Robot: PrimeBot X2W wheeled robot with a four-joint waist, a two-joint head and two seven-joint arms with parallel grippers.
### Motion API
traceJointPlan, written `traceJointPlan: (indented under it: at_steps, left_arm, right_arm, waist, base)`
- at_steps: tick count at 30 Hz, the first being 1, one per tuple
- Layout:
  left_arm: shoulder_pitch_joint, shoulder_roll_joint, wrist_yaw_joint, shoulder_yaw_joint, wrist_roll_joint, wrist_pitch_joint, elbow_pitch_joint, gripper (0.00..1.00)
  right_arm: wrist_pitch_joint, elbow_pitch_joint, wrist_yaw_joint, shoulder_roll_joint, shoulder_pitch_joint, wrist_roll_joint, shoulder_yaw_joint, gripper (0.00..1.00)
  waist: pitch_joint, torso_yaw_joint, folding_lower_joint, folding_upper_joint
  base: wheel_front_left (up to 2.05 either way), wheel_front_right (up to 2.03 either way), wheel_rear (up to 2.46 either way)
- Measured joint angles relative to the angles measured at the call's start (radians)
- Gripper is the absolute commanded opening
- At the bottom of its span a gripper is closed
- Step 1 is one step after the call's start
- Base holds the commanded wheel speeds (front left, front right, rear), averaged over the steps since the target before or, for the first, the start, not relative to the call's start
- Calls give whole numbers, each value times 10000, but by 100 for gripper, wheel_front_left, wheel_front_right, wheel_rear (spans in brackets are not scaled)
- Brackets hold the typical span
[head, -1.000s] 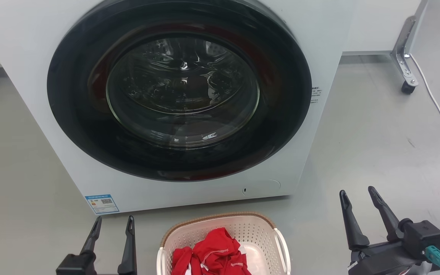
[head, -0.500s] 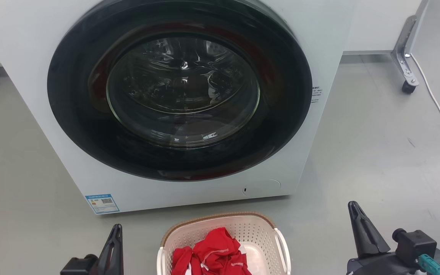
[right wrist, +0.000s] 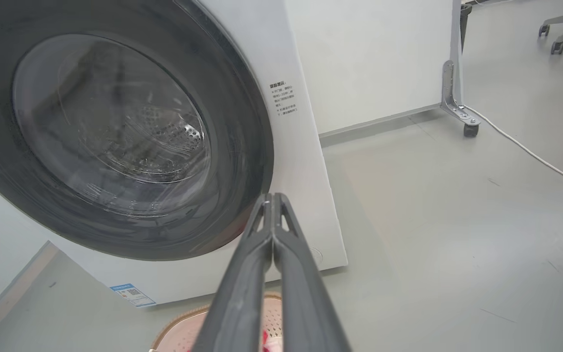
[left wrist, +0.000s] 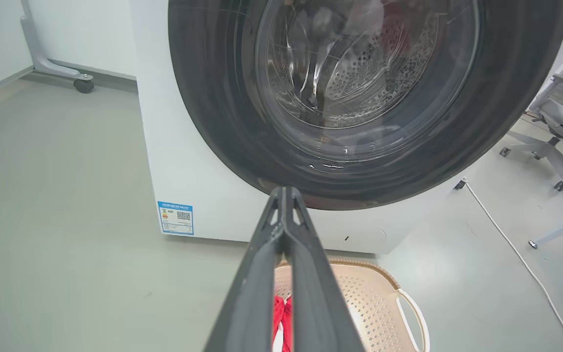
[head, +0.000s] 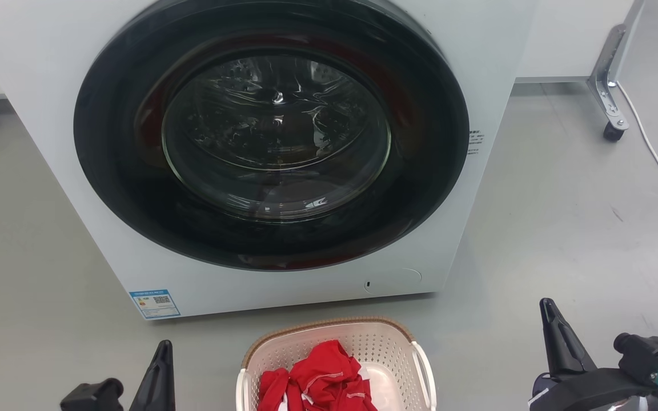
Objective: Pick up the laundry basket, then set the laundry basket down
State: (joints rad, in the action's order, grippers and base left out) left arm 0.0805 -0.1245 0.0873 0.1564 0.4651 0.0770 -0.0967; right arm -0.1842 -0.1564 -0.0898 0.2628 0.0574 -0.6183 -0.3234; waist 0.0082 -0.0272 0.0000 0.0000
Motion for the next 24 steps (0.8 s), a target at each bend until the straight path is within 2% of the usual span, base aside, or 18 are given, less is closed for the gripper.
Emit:
traceJointPlan:
  at_steps: [24]
  left_arm:
    - [-394,221,-589,-748,3398,-581,-568,0]
  right_arm:
    - [957,-418,581,-642,96,-2872,1344,0]
  waist:
    - [-20,82,0,0]
  base:
    - [0,0,0]
